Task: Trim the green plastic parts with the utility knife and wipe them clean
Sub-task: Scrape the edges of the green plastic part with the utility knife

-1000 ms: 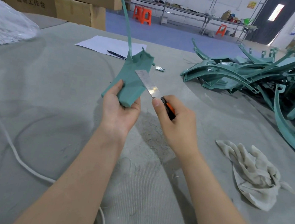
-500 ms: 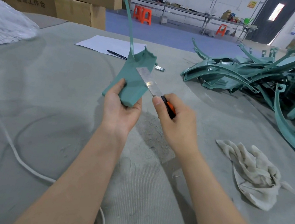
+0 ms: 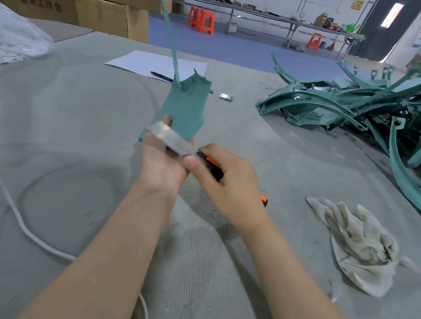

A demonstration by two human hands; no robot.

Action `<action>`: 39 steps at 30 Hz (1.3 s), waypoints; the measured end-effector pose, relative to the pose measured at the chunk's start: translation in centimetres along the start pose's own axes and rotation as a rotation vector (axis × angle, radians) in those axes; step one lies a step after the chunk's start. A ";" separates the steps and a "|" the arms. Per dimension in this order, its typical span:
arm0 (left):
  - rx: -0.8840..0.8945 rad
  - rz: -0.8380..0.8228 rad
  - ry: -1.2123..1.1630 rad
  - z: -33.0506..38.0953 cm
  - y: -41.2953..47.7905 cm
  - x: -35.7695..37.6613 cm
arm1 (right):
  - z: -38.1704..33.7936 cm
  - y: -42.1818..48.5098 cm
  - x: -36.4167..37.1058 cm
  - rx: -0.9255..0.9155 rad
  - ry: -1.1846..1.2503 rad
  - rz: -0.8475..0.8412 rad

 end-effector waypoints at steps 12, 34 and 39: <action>0.033 0.038 -0.126 0.2 0.1 0.4 | 1.5 0.4 -2.0 0.118 0.029 0.194; 0.035 -0.023 -0.015 0.4 0.3 0.1 | -0.2 0.1 -0.4 0.002 0.049 -0.021; 0.035 0.044 -0.156 0.7 0.5 0.0 | 1.3 0.5 -2.3 0.155 0.082 0.122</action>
Point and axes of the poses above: each hand's wrist, its own y-axis towards the middle knuckle, its own x-axis out of the palm, z = x × y, the point moved 5 cm from there along y, towards the middle knuckle
